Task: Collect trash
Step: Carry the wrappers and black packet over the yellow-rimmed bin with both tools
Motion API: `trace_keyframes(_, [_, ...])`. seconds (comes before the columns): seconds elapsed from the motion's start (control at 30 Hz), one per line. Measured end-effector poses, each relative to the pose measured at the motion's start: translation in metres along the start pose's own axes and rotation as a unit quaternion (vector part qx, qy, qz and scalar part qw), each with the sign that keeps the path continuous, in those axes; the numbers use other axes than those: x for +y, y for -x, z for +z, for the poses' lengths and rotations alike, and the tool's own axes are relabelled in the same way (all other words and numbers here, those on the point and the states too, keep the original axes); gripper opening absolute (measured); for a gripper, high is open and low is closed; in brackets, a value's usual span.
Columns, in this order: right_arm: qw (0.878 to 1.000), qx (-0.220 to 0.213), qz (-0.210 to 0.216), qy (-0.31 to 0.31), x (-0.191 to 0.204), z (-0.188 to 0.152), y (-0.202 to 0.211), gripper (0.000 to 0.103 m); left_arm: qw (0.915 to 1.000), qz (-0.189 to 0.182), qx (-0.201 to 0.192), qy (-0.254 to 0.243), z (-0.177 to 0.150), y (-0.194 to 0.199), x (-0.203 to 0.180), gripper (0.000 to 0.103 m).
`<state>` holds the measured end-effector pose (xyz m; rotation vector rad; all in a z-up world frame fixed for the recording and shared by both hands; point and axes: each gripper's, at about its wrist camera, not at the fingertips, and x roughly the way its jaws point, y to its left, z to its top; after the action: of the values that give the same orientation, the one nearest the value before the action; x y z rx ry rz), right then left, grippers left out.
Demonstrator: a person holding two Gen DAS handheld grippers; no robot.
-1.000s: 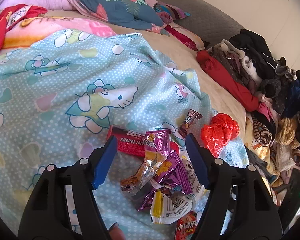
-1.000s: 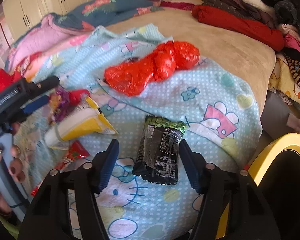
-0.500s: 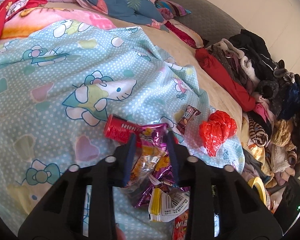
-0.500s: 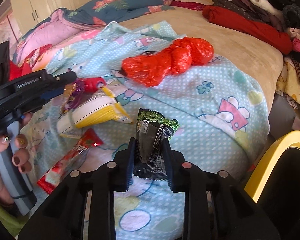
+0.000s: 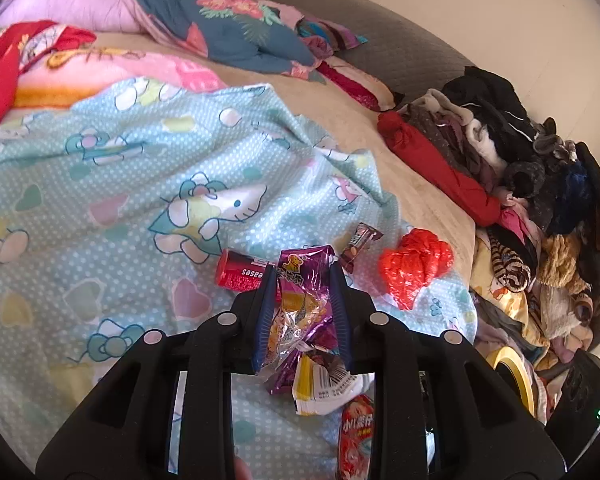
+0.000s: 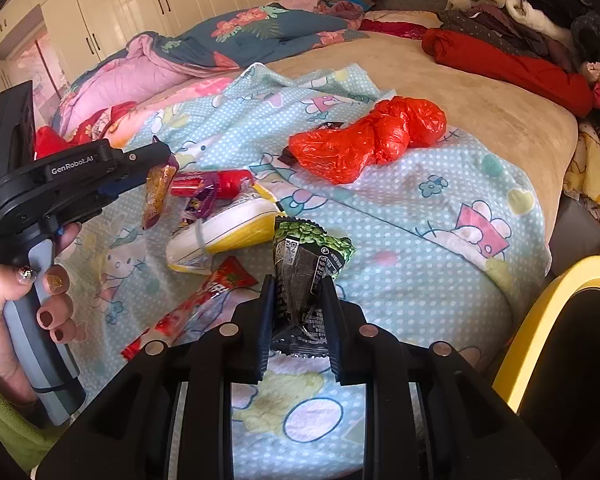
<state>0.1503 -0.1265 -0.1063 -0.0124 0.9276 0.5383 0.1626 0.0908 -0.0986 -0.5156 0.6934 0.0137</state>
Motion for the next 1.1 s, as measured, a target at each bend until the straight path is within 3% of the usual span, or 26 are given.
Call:
trace_keyframes(0.37, [0.999, -0.027, 0.022, -0.001, 0.007, -0.003, 0.023, 0.022, 0.9996, -0.008, -0.021, -0.017, 0.001, 0.025, -0.012, 0.020])
trace_keyframes(1.1, [0.996, -0.087, 0.026, -0.009, 0.002, 0.000, 0.076, 0.022, 0.9963, -0.046, -0.043, -0.058, -0.001, 0.056, -0.063, 0.020])
